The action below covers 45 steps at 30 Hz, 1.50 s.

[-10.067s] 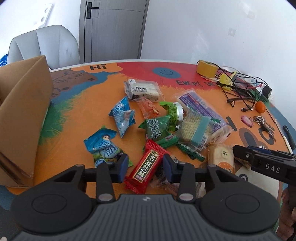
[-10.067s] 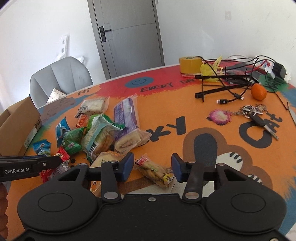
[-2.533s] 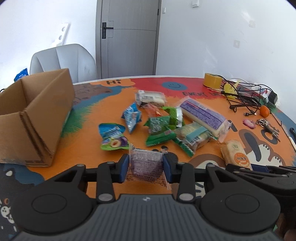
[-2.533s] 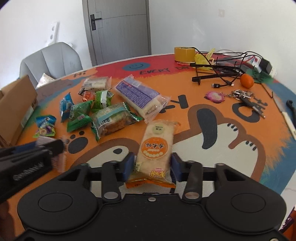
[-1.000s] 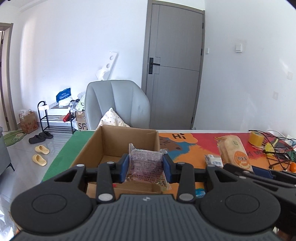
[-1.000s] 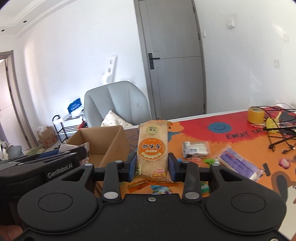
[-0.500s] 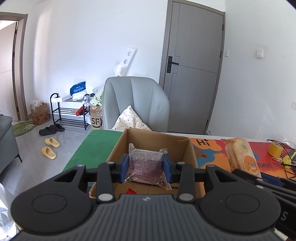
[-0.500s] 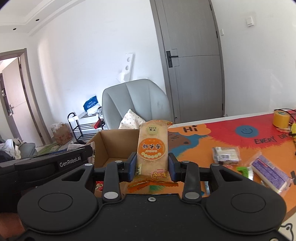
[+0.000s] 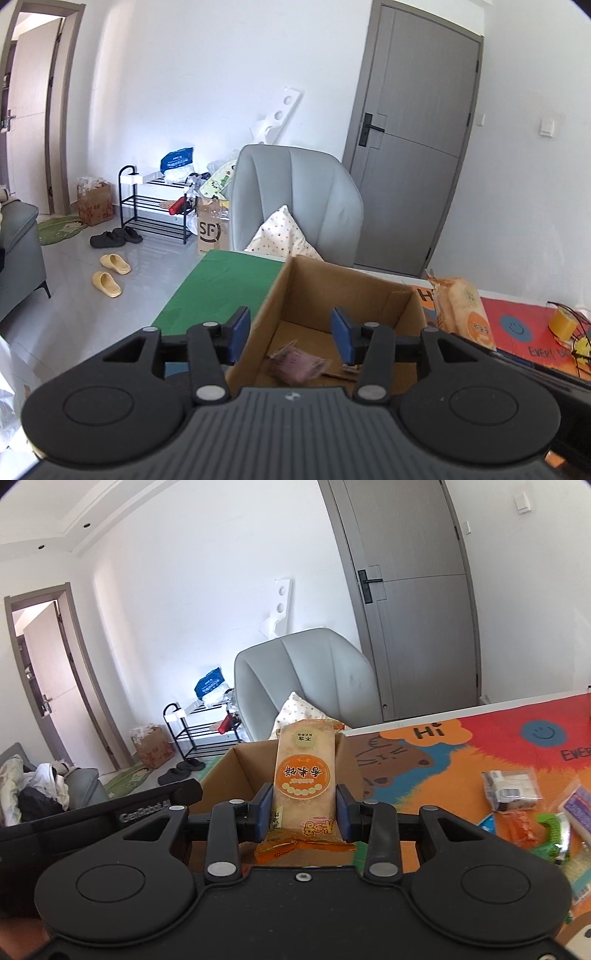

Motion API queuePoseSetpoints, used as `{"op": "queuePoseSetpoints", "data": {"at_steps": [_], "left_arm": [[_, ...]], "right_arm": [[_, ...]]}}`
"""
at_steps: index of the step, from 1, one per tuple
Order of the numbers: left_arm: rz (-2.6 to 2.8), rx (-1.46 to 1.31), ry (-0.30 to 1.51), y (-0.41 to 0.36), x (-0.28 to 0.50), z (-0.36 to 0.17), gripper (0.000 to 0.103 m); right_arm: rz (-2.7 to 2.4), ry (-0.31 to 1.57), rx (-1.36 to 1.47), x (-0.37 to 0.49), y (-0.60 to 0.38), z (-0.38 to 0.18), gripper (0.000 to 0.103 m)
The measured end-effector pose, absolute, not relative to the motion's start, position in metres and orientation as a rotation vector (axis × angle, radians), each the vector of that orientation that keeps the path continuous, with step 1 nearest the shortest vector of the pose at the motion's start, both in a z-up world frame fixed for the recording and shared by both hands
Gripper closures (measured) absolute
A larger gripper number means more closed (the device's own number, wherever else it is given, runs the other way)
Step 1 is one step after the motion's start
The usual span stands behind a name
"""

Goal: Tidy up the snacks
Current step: 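Open right gripper to drop bread packet into the box, then move both grippers away from the box back over the snack pile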

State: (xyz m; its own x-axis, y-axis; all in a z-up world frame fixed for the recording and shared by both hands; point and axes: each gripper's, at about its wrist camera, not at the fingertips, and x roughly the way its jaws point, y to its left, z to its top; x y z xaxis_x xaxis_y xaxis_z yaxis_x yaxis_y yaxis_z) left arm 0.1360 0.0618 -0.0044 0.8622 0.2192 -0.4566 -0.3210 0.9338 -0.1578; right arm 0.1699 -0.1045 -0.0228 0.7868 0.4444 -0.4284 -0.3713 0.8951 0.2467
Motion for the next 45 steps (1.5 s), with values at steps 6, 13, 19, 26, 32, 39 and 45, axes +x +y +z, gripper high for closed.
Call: {"op": "queuePoseSetpoints", "data": {"at_steps": [6, 13, 19, 26, 32, 39, 45], "left_arm": [[0.312, -0.28, 0.445, 0.072, 0.127, -0.003, 0.047], [0.336, -0.281, 0.426, 0.071, 0.118, -0.001, 0.021], [0.345, -0.285, 0.437, 0.066, 0.119, -0.002, 0.014], [0.322, -0.266, 0.437, 0.055, 0.117, -0.001, 0.011], [0.274, -0.255, 0.451, 0.037, 0.114, -0.002, 0.008], [0.205, -0.221, 0.458, 0.008, 0.109, -0.003, 0.006], [0.149, -0.189, 0.494, -0.013, 0.113, -0.006, 0.006]], "right_arm": [[0.472, 0.506, 0.25, 0.177, -0.103, -0.029, 0.066], [0.482, 0.496, 0.318, 0.173, -0.114, -0.03, 0.043], [0.419, 0.489, 0.337, 0.163, -0.135, -0.03, 0.028], [0.351, 0.503, 0.316, 0.149, -0.16, -0.033, 0.018], [0.306, 0.488, 0.313, 0.139, -0.181, -0.032, 0.009], [0.253, 0.462, 0.298, 0.125, -0.204, -0.03, 0.004], [0.211, 0.458, 0.298, 0.119, -0.229, -0.026, 0.004]]}}
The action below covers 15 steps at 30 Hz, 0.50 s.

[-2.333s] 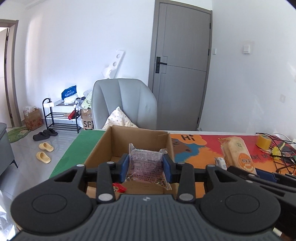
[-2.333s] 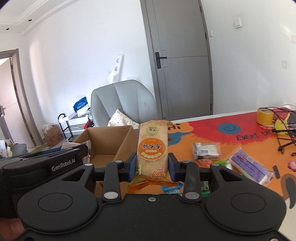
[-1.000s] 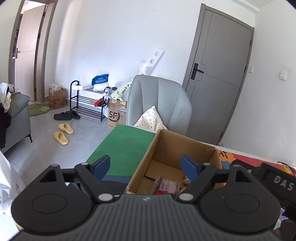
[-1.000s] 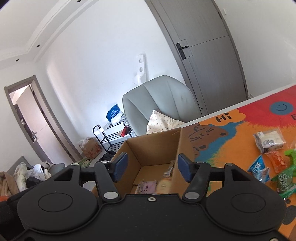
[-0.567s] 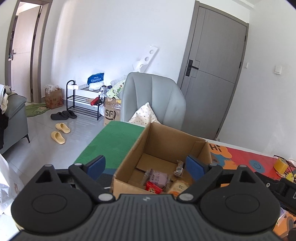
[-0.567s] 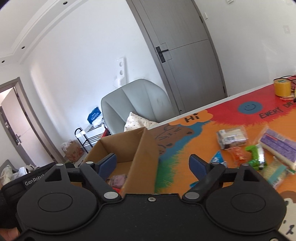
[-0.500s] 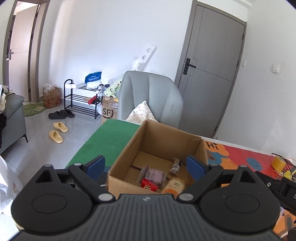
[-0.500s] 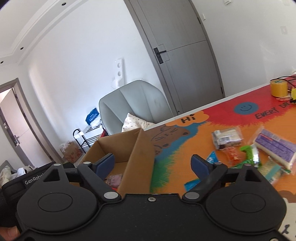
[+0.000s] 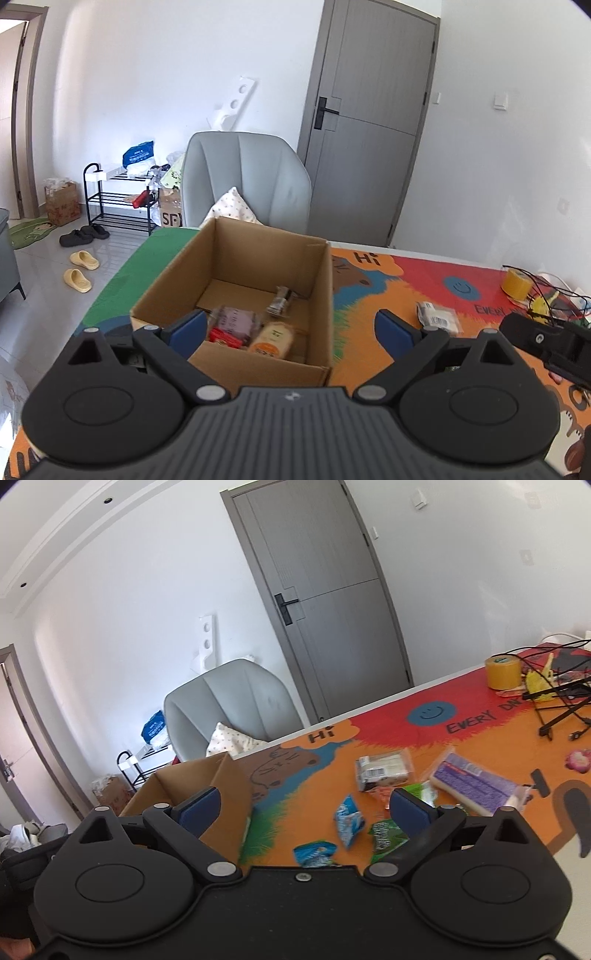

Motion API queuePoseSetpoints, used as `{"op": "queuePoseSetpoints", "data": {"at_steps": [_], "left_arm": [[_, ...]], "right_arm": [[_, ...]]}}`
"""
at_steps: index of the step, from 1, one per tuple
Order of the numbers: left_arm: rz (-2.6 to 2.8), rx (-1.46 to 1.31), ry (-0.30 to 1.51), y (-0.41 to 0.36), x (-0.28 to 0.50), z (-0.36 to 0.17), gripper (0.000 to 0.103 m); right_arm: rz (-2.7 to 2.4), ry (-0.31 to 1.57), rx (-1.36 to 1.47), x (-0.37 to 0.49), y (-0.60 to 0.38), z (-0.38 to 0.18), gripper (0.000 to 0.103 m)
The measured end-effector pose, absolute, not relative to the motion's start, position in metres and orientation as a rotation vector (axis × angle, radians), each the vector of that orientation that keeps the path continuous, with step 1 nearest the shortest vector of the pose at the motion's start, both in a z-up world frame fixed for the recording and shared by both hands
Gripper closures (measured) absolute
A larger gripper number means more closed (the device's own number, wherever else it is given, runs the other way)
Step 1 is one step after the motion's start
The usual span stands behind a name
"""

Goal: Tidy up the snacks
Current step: 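Move both grippers away from the box back over the snack pile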

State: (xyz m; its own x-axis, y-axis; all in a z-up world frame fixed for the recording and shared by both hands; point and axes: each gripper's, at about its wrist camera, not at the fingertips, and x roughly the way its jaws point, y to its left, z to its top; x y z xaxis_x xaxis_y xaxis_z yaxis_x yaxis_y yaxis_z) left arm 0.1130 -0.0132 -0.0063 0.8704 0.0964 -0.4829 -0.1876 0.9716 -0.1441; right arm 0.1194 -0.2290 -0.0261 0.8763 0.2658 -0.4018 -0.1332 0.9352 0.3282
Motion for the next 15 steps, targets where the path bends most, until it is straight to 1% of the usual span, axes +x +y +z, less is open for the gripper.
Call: {"op": "queuePoseSetpoints", "data": {"at_steps": [15], "left_arm": [[0.075, -0.12, 0.494, -0.061, 0.115, -0.004, 0.006]], "right_arm": [[0.104, 0.473, 0.316, 0.104, -0.293, -0.034, 0.003]]}}
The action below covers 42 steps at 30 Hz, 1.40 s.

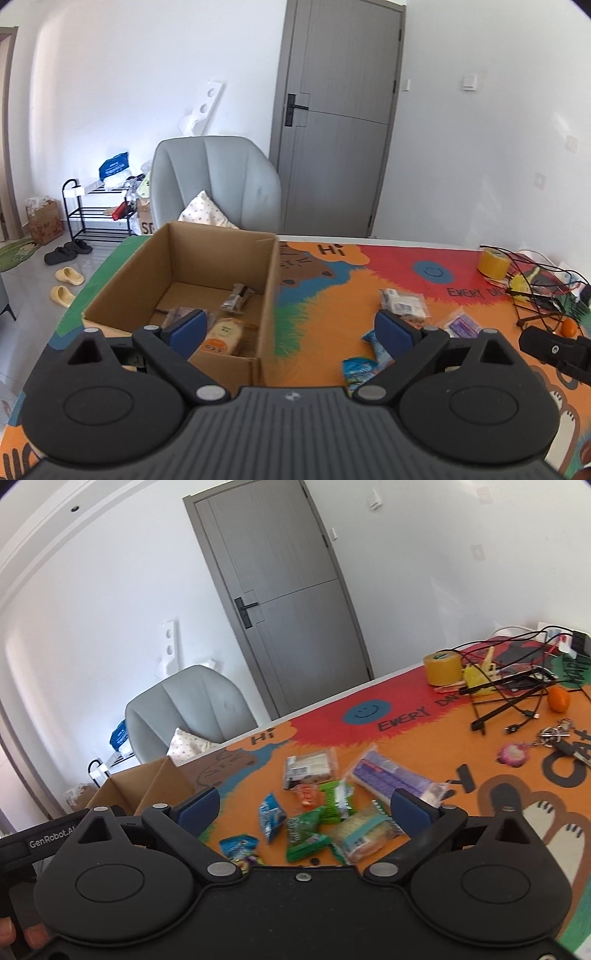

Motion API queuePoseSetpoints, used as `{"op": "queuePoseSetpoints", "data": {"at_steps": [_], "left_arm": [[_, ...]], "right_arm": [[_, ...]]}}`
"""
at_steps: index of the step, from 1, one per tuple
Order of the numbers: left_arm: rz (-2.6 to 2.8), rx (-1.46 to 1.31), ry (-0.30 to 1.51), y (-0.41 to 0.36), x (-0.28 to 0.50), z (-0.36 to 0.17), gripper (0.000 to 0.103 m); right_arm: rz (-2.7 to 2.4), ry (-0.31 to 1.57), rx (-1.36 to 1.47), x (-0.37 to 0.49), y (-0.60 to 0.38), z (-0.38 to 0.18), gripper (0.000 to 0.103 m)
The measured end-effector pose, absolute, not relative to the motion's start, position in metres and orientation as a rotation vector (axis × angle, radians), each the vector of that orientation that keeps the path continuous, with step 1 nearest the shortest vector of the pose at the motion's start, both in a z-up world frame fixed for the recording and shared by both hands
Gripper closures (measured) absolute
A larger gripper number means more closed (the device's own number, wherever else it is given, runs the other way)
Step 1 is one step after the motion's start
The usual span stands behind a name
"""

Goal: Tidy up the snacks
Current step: 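Move both grippers away from the box back over the snack pile, then grasp blue-green snack bag with left gripper while right grasps teal-banded bread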

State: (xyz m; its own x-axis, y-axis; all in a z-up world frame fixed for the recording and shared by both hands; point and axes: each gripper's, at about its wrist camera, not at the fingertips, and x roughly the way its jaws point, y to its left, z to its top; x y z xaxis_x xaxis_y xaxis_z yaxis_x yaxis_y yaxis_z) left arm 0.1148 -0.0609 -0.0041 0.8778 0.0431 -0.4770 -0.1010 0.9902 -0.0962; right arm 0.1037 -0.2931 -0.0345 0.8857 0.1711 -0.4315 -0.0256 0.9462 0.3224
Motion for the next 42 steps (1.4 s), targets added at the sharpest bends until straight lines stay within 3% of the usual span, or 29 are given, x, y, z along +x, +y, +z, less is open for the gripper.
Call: {"op": "queuePoseSetpoints", "data": {"at_steps": [15, 21, 25, 37, 42], "left_arm": [[-0.021, -0.116, 0.534, -0.113, 0.132, -0.016, 0.009], [-0.027, -0.114, 0.569, -0.123, 0.143, -0.034, 0.019], [-0.031, -0.12, 0.599, -0.124, 0.151, -0.047, 0.035], [-0.02, -0.129, 0.662, -0.128, 0.173, -0.077, 0.049], [0.0, -0.122, 0.676, -0.128, 0.181, -0.087, 0.049]], "right_arm": [[0.047, 0.503, 0.331, 0.115, -0.328, -0.058, 0.004], [0.08, 0.548, 0.356, 0.125, -0.331, -0.077, 0.02], [0.087, 0.572, 0.348, 0.133, -0.328, -0.087, 0.023], [0.123, 0.605, 0.365, 0.156, -0.327, -0.106, 0.045], [0.129, 0.603, 0.364, 0.167, -0.323, -0.107, 0.045]]}}
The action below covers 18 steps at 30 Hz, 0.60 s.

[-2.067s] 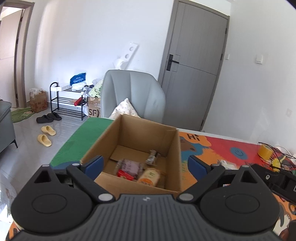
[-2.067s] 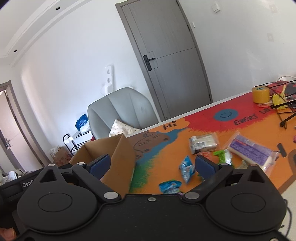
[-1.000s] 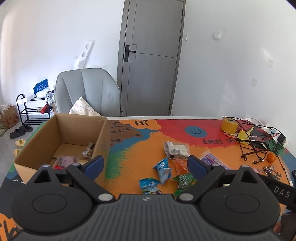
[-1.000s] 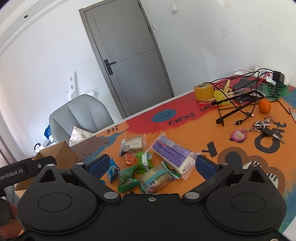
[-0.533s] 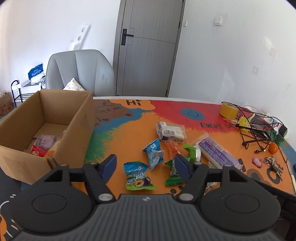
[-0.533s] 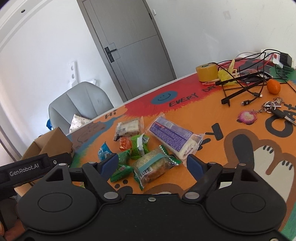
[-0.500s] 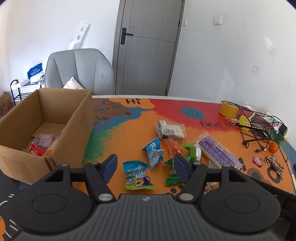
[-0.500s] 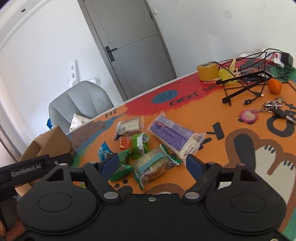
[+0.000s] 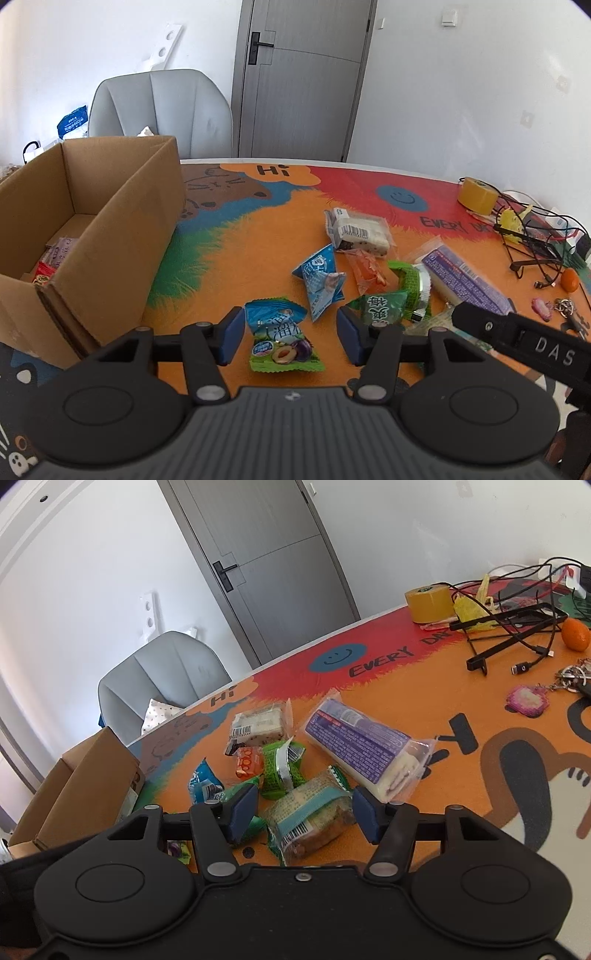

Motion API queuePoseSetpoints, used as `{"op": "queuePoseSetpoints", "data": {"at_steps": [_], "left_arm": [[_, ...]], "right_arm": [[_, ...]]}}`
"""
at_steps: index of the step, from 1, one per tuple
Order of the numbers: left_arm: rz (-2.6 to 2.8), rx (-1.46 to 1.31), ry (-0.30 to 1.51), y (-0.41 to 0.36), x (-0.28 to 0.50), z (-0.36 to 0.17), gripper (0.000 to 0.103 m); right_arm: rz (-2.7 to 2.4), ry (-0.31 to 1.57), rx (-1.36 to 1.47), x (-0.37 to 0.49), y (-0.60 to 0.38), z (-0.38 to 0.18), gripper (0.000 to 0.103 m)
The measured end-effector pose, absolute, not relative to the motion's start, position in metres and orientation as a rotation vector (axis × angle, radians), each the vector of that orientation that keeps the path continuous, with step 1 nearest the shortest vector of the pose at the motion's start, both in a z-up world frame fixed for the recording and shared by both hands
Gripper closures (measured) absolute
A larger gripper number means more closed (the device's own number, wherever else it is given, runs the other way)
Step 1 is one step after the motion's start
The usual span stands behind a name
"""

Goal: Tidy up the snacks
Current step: 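Grasp blue-green snack bag with left gripper while right grasps teal-banded bread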

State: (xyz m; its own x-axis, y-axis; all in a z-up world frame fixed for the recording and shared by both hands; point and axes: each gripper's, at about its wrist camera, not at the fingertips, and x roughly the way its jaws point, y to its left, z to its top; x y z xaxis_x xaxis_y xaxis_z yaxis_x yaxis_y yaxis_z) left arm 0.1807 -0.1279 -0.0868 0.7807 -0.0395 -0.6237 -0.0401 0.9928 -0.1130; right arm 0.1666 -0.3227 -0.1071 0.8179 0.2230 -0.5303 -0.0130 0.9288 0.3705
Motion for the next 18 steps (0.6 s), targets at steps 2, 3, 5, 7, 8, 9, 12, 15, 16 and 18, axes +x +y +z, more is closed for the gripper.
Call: {"op": "queuePoseSetpoints", "data": {"at_steps": [2, 3, 5, 7, 8, 9, 12, 15, 16, 18], "left_arm": [[0.014, -0.122, 0.682, -0.127, 0.184, -0.091, 0.049], [0.019, -0.125, 0.688, -0.126, 0.186, -0.093, 0.049], [0.024, -0.126, 0.695, -0.125, 0.189, -0.096, 0.049], [0.032, -0.127, 0.697, -0.124, 0.19, -0.099, 0.049], [0.034, -0.134, 0.701, -0.123, 0.191, -0.101, 0.052], [0.035, -0.142, 0.71, -0.123, 0.193, -0.104, 0.055], [0.032, -0.14, 0.716, -0.125, 0.195, -0.108, 0.063], [0.018, -0.145, 0.716, -0.123, 0.193, -0.108, 0.068], [0.016, -0.148, 0.716, -0.122, 0.193, -0.108, 0.07], [0.016, -0.152, 0.713, -0.12, 0.191, -0.107, 0.072]], "right_arm": [[0.127, 0.597, 0.351, 0.17, -0.32, -0.108, 0.045], [0.125, 0.601, 0.351, 0.173, -0.32, -0.11, 0.045], [0.124, 0.615, 0.344, 0.177, -0.318, -0.115, 0.045], [0.114, 0.631, 0.321, 0.178, -0.316, -0.118, 0.044], [0.113, 0.636, 0.315, 0.178, -0.315, -0.119, 0.044], [0.113, 0.639, 0.31, 0.178, -0.314, -0.12, 0.044], [0.106, 0.657, 0.284, 0.178, -0.309, -0.122, 0.042], [0.102, 0.656, 0.227, 0.175, -0.301, -0.125, 0.041], [0.099, 0.656, 0.209, 0.175, -0.298, -0.125, 0.041], [0.087, 0.651, 0.18, 0.174, -0.294, -0.126, 0.043]]}}
